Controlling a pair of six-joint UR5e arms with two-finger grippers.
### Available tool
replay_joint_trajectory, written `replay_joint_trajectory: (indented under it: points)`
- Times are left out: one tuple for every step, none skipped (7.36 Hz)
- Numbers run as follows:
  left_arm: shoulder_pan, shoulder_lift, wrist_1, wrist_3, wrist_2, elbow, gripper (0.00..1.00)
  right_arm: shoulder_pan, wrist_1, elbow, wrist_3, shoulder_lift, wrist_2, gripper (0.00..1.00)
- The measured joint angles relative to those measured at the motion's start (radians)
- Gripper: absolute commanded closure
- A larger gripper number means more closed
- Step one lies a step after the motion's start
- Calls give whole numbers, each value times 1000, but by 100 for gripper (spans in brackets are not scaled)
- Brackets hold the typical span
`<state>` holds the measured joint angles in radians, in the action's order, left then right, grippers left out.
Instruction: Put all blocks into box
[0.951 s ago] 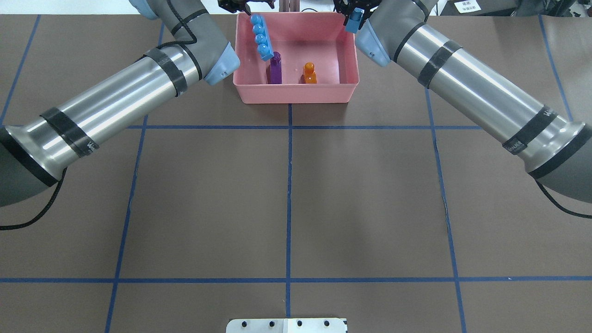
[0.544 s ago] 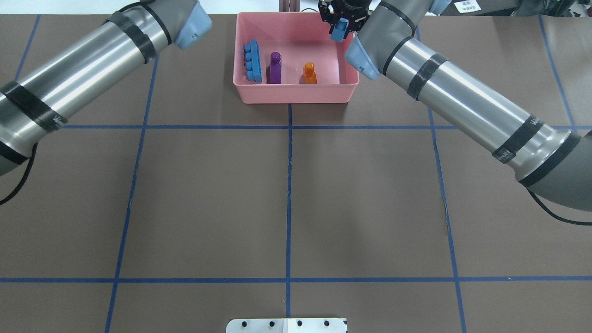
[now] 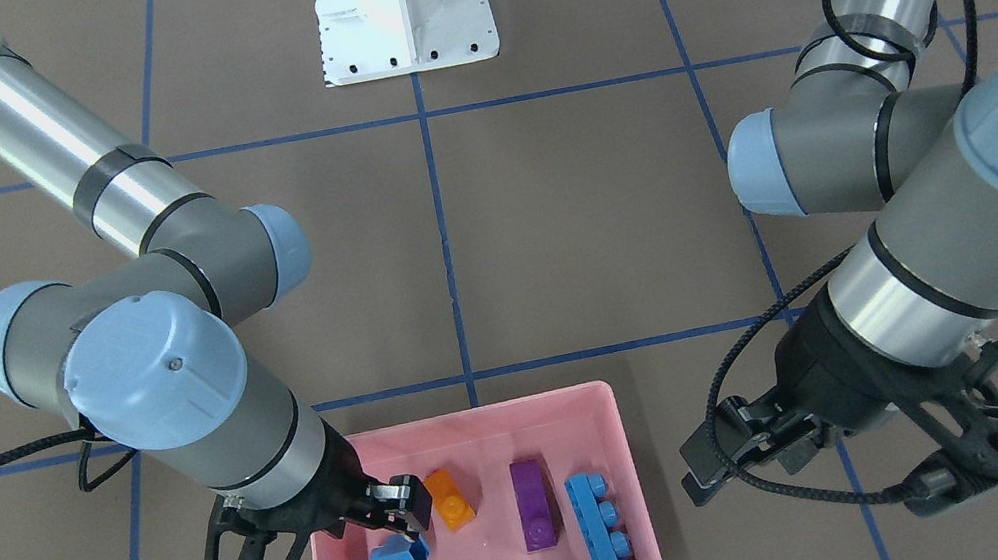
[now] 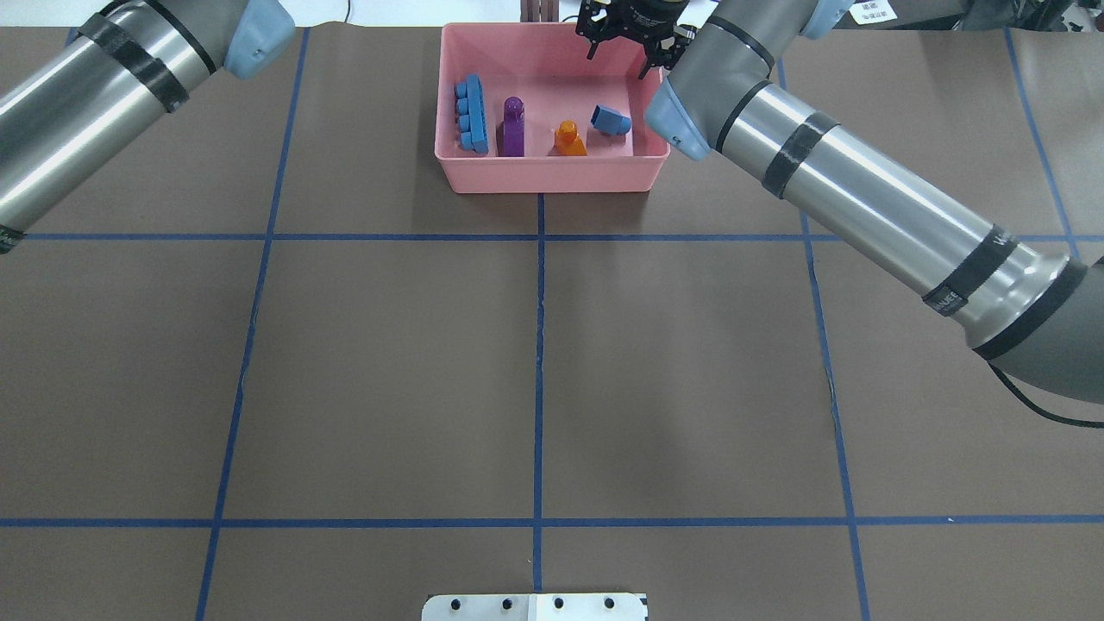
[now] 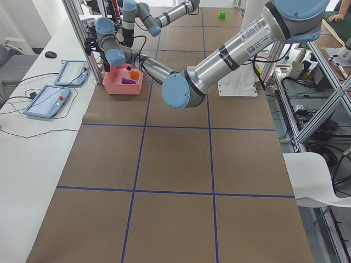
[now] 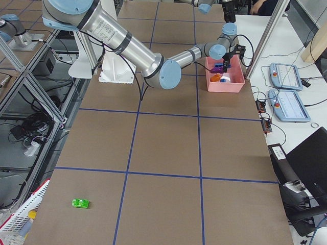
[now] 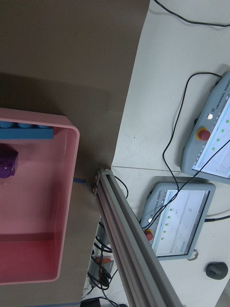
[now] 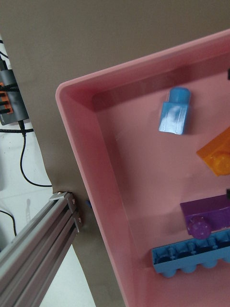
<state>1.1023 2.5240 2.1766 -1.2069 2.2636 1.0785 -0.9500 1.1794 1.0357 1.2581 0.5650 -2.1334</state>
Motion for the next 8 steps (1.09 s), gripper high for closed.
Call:
replay_joint_trajectory:
  points:
    - [1, -41, -1, 1, 12, 42, 0, -34, 87, 184, -13, 113, -45, 0]
    - [2, -79, -2, 1, 23, 85, 0, -69, 151, 381, -49, 270, -74, 0]
    - [1, -130, -2, 5, 30, 141, 0, -112, 180, 549, -127, 451, -100, 0]
    - [0, -197, -5, 21, 36, 211, 0, -158, 189, 676, -234, 630, -121, 0]
    - [-3, -272, -29, 60, 40, 290, 0, -197, 189, 773, -359, 809, -130, 0]
    - [-7, -349, -100, 126, 40, 387, 0, -229, 185, 838, -487, 977, -128, 0]
    - [-10, -416, -232, 216, 35, 504, 0, -252, 182, 863, -612, 1123, -119, 0]
    - [-15, -471, -388, 303, 11, 628, 0, -263, 179, 866, -710, 1242, -108, 0]
